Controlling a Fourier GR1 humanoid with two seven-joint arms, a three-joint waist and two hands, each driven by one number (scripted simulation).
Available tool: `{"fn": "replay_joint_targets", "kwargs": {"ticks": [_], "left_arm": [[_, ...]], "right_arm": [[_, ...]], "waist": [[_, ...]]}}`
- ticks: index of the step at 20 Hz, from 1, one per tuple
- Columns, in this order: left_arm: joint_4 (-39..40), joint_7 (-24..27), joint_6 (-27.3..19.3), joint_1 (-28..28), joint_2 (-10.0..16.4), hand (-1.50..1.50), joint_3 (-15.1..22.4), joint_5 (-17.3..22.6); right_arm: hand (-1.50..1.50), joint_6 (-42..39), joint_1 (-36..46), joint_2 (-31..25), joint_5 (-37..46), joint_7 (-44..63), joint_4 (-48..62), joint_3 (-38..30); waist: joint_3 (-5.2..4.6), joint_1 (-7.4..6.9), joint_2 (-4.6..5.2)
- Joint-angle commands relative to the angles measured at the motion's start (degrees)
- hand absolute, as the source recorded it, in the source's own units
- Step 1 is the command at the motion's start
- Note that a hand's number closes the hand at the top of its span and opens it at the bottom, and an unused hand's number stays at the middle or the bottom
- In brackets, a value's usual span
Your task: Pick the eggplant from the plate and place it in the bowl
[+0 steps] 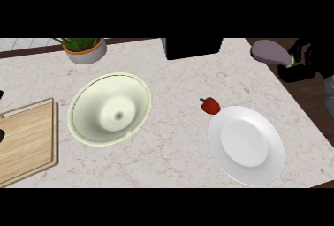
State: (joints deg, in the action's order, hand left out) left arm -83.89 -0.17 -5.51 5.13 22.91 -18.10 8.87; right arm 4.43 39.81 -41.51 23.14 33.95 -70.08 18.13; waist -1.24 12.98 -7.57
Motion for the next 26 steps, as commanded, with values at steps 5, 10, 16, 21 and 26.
{"fn": "replay_joint_targets", "kwargs": {"ticks": [5,10,16,21,26], "left_arm": [[-2.0,0.0,2.0,1.3,-1.4,0.0,2.1,1.4],[-2.3,0.7,3.0,2.9,-1.5,0.0,3.5,1.2],[-2.9,0.6,2.7,5.7,-3.1,0.0,5.6,0.8],[-3.6,2.4,3.2,4.6,-4.3,0.0,6.8,0.3],[-1.9,1.6,4.4,7.7,-2.9,0.0,6.4,0.9]], "right_arm": [[1.5,3.3,8.5,10.3,3.7,22.0,-15.1,3.2],[1.5,1.9,14.0,17.9,9.6,39.6,-20.9,8.4],[1.5,-0.5,18.7,30.5,18.0,51.0,-17.4,11.7],[1.5,0.1,17.6,41.0,25.1,51.2,-9.6,9.9],[1.5,3.4,17.6,41.3,26.3,51.2,-2.6,8.8]], "waist": [[0.29,-4.81,2.21],[0.44,-7.4,3.9],[0.71,-10.58,5.79],[0.89,-12.21,6.36],[1.01,-14.06,7.3]]}}
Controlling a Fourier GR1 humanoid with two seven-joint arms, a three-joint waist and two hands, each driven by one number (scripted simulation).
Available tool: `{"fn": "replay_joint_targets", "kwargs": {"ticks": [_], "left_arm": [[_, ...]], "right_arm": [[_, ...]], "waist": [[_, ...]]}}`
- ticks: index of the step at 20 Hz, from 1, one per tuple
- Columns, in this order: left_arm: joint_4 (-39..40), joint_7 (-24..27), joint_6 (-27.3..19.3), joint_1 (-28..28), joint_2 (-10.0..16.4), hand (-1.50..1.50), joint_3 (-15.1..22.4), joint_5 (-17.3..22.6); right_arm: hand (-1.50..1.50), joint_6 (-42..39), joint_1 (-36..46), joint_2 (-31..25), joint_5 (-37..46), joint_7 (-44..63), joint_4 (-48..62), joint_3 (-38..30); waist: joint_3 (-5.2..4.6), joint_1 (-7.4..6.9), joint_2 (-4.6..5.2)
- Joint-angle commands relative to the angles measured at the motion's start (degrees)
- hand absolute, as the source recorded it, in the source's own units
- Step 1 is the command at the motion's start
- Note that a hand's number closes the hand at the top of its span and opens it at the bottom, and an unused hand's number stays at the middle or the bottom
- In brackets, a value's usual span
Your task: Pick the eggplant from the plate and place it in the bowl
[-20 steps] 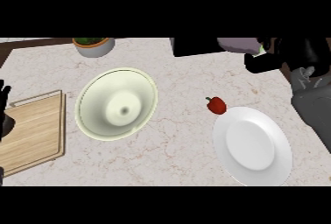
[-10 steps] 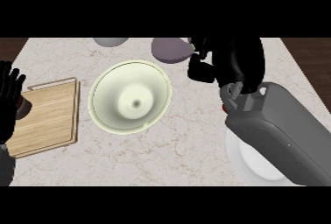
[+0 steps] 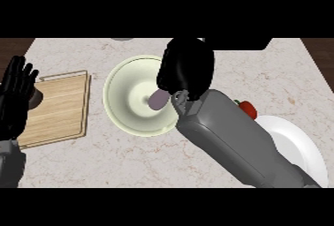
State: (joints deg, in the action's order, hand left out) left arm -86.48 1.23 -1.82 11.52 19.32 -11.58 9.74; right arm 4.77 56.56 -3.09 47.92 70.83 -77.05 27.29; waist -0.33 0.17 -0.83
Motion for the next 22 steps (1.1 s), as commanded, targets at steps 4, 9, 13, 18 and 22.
{"fn": "replay_joint_targets", "kwargs": {"ticks": [4,9,13,18,22], "left_arm": [[-0.1,-1.5,-0.3,3.2,-0.5,0.0,1.2,-0.2],[1.2,-1.0,1.4,3.0,0.2,0.0,0.2,1.1],[0.1,-1.8,-0.7,4.7,-1.6,0.0,3.0,-1.3],[1.9,-0.1,-0.3,5.0,-1.5,0.0,2.5,-1.3],[1.3,-0.6,-0.5,4.3,-1.5,0.0,1.9,-0.9]], "right_arm": [[1.5,5.4,-2.3,3.0,5.1,14.4,10.5,1.3],[1.5,11.3,-4.4,3.0,5.3,14.4,15.6,-4.3],[-1.5,19.5,-5.3,3.0,3.7,14.0,15.3,-5.3],[-1.5,31.5,-8.9,3.0,5.1,7.6,13.2,-5.6],[-1.5,38.8,-8.9,3.1,14.1,7.1,14.0,-6.1]], "waist": [[0.18,-1.56,0.75],[0.19,-2.52,1.04],[0.36,-3.66,1.29],[0.38,-3.45,1.43],[0.28,-2.66,0.84]]}}
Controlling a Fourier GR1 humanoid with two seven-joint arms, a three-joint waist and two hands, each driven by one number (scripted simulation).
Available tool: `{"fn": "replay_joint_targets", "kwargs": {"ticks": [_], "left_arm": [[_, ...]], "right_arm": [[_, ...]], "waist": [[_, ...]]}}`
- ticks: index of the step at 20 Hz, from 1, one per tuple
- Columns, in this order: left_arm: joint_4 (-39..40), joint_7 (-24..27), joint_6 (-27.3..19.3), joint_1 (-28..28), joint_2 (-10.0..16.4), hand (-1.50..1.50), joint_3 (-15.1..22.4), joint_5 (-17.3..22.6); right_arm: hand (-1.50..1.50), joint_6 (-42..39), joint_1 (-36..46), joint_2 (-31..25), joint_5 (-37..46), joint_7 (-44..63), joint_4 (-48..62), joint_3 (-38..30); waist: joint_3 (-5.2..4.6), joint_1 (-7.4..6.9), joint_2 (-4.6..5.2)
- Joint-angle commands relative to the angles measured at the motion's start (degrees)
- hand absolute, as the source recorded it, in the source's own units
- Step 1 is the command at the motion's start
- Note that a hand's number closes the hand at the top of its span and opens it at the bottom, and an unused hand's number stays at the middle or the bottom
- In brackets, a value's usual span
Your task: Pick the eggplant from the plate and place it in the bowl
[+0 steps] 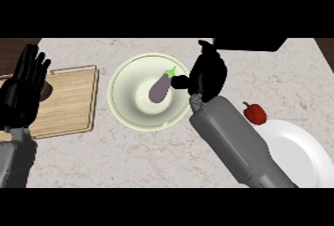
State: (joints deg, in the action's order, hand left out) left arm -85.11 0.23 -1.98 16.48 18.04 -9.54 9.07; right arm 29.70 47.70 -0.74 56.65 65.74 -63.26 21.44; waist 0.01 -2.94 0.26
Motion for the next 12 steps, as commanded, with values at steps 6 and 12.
{"fn": "replay_joint_targets", "kwargs": {"ticks": [6,12], "left_arm": [[0.8,-0.9,-2.3,0.2,-0.6,0.0,-0.6,-0.9],[1.7,1.5,-0.2,-3.1,1.7,0.0,-3.7,0.5]], "right_arm": [[-1.5,19.4,-4.4,0.7,16.7,13.8,-3.5,-4.2],[-1.5,21.4,-16.0,0.7,20.5,13.4,-17.2,-6.3]], "waist": [[-0.03,3.38,-0.9],[-0.07,5.34,-1.69]]}}
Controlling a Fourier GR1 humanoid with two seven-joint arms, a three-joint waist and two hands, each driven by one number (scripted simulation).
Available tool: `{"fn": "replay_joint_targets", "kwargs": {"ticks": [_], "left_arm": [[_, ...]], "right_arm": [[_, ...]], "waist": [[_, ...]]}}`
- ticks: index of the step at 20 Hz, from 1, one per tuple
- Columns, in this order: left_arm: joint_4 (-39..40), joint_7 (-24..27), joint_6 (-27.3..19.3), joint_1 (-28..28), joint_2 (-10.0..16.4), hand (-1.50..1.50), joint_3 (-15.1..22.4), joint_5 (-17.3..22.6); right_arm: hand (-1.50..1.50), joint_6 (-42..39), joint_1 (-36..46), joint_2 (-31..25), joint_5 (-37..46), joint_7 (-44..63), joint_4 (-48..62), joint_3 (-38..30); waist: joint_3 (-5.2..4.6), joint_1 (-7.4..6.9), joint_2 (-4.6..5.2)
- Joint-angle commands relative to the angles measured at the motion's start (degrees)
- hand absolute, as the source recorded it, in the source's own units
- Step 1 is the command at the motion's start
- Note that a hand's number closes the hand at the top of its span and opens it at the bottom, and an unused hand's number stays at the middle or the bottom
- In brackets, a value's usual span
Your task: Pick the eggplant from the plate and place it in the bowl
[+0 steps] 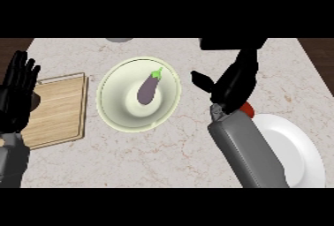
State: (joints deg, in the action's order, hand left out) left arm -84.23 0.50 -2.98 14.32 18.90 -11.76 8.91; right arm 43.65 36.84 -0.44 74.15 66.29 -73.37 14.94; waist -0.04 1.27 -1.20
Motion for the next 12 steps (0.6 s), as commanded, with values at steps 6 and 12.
{"fn": "replay_joint_targets", "kwargs": {"ticks": [6,12], "left_arm": [[-0.9,1.3,1.6,-4.1,1.9,0.0,-2.5,1.1],[-0.6,-0.1,1.0,-2.5,1.2,0.0,-2.2,1.3]], "right_arm": [[-1.5,7.8,-22.0,0.4,8.4,11.6,-24.3,5.4],[-1.5,8.7,-44.6,0.4,10.6,5.9,-43.6,13.2]], "waist": [[-0.03,1.69,-0.51],[0.0,2.66,0.11]]}}
